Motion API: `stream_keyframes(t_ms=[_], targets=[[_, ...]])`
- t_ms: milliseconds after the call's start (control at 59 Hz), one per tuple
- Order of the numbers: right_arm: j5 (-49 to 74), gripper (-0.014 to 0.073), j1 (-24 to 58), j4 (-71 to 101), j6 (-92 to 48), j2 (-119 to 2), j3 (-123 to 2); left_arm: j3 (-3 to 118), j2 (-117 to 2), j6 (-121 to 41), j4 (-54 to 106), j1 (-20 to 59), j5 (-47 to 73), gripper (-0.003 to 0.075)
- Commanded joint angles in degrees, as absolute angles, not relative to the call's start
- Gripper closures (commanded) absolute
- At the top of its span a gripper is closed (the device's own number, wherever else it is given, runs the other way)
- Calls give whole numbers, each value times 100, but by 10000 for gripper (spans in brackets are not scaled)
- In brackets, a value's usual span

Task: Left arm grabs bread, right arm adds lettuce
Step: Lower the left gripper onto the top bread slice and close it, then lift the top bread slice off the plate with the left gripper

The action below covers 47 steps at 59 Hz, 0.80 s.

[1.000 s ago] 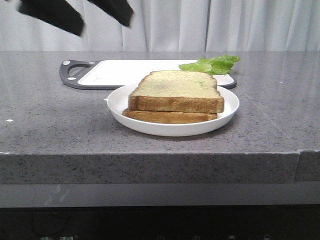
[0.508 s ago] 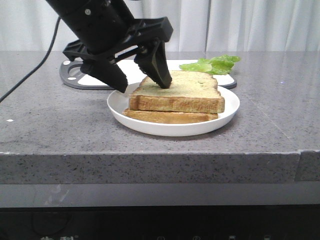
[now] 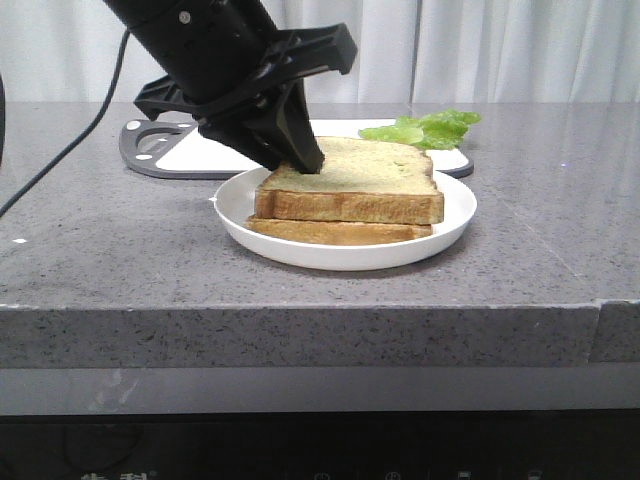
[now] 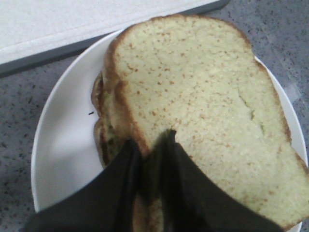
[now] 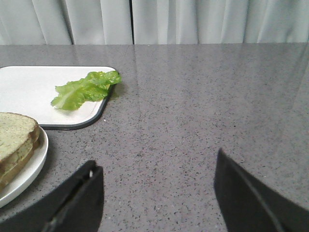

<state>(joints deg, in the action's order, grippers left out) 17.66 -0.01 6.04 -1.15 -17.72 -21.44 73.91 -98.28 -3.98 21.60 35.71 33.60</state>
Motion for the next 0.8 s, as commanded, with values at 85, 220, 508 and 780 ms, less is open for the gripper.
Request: stream_keyframes(t_ms=[85, 220, 508, 780], targets=[[1338, 85, 6, 566, -136, -1862, -2353, 7543, -9419, -397, 2134, 3575, 3235, 741], [1338, 85, 6, 566, -136, -1862, -2353, 7543, -9254, -397, 2134, 3575, 3138, 741], [1338, 85, 6, 566, -136, -1862, -2353, 7520, -8702, -397, 2134, 3575, 2992, 741], [1338, 85, 6, 566, -136, -1862, -2353, 6994, -7912, -397, 2134, 3565, 2441, 741]])
